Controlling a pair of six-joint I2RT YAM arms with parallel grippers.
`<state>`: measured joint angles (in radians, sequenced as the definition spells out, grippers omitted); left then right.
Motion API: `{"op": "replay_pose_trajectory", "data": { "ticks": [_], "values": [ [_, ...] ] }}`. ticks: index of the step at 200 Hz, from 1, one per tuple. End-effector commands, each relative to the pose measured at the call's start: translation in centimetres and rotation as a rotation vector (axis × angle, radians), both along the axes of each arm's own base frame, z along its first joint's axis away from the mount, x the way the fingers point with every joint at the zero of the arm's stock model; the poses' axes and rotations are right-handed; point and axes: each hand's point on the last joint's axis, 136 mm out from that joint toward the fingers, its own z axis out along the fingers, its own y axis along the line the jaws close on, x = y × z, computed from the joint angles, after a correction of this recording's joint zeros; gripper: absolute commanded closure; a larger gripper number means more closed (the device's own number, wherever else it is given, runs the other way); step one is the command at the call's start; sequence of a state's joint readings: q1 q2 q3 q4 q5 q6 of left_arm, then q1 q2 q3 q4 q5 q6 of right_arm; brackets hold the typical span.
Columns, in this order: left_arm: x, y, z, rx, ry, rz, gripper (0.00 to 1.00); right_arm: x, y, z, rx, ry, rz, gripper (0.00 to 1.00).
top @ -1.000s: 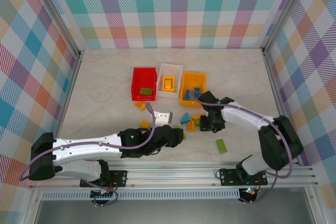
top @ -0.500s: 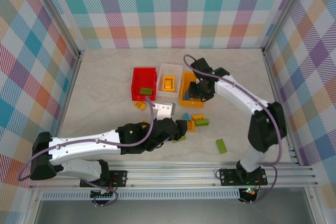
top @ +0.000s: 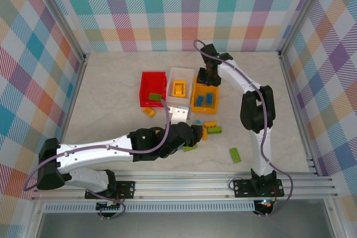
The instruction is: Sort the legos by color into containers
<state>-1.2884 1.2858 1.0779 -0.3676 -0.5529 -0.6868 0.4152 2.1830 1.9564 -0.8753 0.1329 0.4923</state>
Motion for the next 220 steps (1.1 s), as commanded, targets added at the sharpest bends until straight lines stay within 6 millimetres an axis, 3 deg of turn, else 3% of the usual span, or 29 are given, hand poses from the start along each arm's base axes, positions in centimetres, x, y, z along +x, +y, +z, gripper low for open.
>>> {"op": "replay_pose_trajectory", "data": {
  "ticks": [1,26,58,88,110,133,175,195,220],
  "values": [
    [0.2,0.2,0.5,0.011,-0.002,-0.009,0.38,-0.5,0.5,1.5,0.031,0.002,0.016,0.39],
    [-0.2,-0.8,-0.8,0.029,0.035,-0.049,0.37,-1.2,1.0,4.9,0.08,-0.066,0.04,0.34],
    [-0.7,-3.4,-2.6,0.019,0.123,-0.081,0.36,-3.1,0.3,10.3,0.11,-0.162,0.05,0.37],
    [-2.1,-8.5,-6.3,0.032,0.318,-0.109,0.37,-6.8,-2.6,15.9,0.078,-0.268,0.053,0.38],
    [-3.5,-11.8,-10.6,0.171,0.465,-0.102,0.35,-10.8,-5.4,18.7,0.048,-0.324,0.04,0.35],
    [-4.7,-14.2,-14.1,0.239,0.599,-0.067,0.32,-15.2,-7.9,20.7,0.04,-0.367,0.031,0.32],
    [-4.9,-16.8,-16.2,0.223,0.71,0.024,0.26,-23.3,-12.2,23.7,0.042,-0.484,0.033,0.28],
    [-5.4,-17.7,-17.5,0.257,0.772,0.053,0.26,-25.8,-13.7,24.7,0.039,-0.516,0.02,0.28],
    [-5.8,-18.3,-19.0,0.28,0.817,0.09,0.26,-27.4,-14.4,24.8,0.049,-0.52,0.007,0.28]
  ]
}}
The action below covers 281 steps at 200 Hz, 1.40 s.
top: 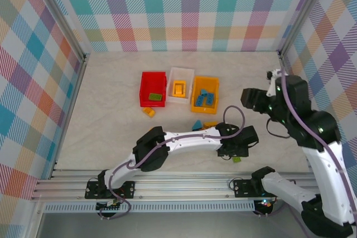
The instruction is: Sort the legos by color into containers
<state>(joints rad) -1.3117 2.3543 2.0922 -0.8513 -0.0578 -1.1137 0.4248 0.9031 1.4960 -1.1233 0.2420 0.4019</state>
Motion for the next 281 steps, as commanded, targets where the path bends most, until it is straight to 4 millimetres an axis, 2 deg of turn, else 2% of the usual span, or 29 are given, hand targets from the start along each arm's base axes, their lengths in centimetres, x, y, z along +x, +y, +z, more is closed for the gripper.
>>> {"op": "replay_pose_trajectory", "data": {
  "ticks": [1,66,109,135,187,200,206,220,226,235,244,259,281],
  "values": [
    [-1.8,1.3,-1.7,0.098,0.092,0.052,0.26,-1.5,-1.2,-1.4,-0.046,0.054,-0.017,0.28],
    [-1.6,0.5,-3.8,0.107,0.104,0.107,0.32,-2.6,-1.3,-1.6,-0.014,0.059,-0.018,0.29],
    [-1.7,1.4,-5.2,0.159,0.11,0.122,0.38,-2.7,-1.1,-2.0,0.0,0.068,-0.013,0.3],
    [-1.2,1.8,-5.5,0.17,0.092,0.124,0.46,-2.7,-1.0,-2.4,0.005,0.077,-0.01,0.3],
    [0.6,1.7,-5.4,0.164,0.005,0.093,0.71,-2.9,-0.8,-3.0,0.011,0.089,-0.002,0.3],
    [0.9,2.2,-5.0,0.175,-0.021,0.09,0.75,-2.9,-0.7,-3.1,0.013,0.091,0.002,0.3],
    [1.1,2.3,-4.6,0.171,-0.033,0.085,0.84,-2.8,-0.6,-3.3,0.013,0.094,0.004,0.3],
    [1.7,3.3,-3.9,0.179,-0.065,0.089,0.88,-2.8,-0.4,-3.6,0.021,0.101,0.015,0.3],
    [2.0,3.7,-3.3,0.177,-0.084,0.091,0.94,-2.7,-0.2,-3.7,0.026,0.103,0.022,0.31],
    [2.5,4.6,-2.3,0.179,-0.112,0.093,0.95,-2.7,0.1,-4.0,0.03,0.109,0.033,0.31],
    [3.2,5.9,-1.2,0.184,-0.137,0.104,0.96,-2.8,0.4,-4.3,0.038,0.115,0.048,0.31],
    [4.6,8.3,1.8,0.171,-0.193,0.12,0.96,-2.9,1.4,-4.6,0.062,0.127,0.102,0.32],
    [7.4,13.4,6.3,0.149,-0.261,0.154,0.96,-2.9,4.0,-5.0,0.13,0.151,0.22,0.36]
  ]
}}
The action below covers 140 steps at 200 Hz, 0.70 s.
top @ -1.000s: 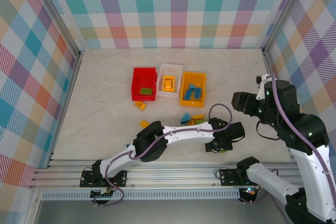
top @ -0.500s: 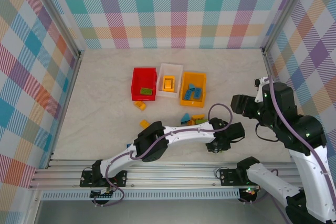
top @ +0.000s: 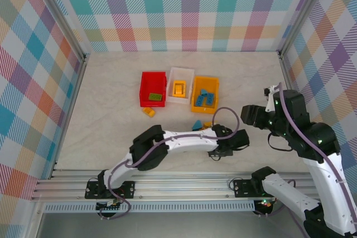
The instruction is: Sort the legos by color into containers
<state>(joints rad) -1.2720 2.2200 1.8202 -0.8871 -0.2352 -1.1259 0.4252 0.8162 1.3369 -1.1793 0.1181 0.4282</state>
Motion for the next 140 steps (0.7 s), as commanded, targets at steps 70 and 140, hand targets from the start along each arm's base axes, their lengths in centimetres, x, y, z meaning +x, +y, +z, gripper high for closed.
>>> {"op": "replay_pose_trajectory", "data": {
  "ticks": [70,140],
  "values": [
    [17.9,23.5,13.6,0.016,-0.202,0.12,0.96,1.6,16.2,-3.1,0.089,0.013,0.46,0.39],
    [29.5,30.1,9.7,0.116,-0.193,0.13,0.97,5.8,23.6,-5.7,0.12,-0.001,0.476,0.38]
  ]
}}
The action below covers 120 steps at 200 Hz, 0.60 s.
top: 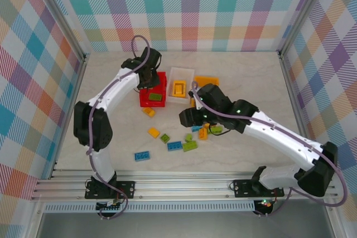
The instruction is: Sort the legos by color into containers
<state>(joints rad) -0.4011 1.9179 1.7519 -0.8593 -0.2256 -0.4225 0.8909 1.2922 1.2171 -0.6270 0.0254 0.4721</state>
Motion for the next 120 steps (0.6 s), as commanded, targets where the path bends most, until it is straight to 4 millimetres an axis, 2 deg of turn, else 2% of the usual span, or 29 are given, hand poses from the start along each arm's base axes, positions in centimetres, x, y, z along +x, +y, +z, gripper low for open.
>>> {"op": "replay_pose_trajectory", "data": {
  "ticks": [1,26,69,87,97,108,120],
  "values": [
    [2.8,0.5,-2.1,0.049,0.034,-0.081,0.97,2.2,2.3,2.1,0.092,-0.075,-0.031,0.38],
    [4.6,1.7,-3.9,0.113,0.064,-0.05,0.98,3.7,3.8,1.4,0.127,-0.087,-0.051,0.37],
    [5.5,3.3,-6.6,0.184,0.11,-0.026,0.96,4.7,4.9,-0.5,0.147,-0.041,-0.091,0.37],
    [5.3,3.5,-7.2,0.196,0.131,-0.029,0.89,4.5,4.7,-1.4,0.136,-0.022,-0.096,0.37],
    [5.2,3.4,-7.3,0.194,0.135,-0.03,0.81,4.5,4.5,-1.6,0.133,-0.018,-0.102,0.36],
    [5.0,3.3,-7.0,0.184,0.133,-0.032,0.73,4.4,4.2,-1.6,0.133,-0.018,-0.105,0.36],
    [4.8,3.2,-6.3,0.17,0.12,-0.031,0.7,4.3,3.9,-1.6,0.133,-0.02,-0.109,0.36]
  ]
}}
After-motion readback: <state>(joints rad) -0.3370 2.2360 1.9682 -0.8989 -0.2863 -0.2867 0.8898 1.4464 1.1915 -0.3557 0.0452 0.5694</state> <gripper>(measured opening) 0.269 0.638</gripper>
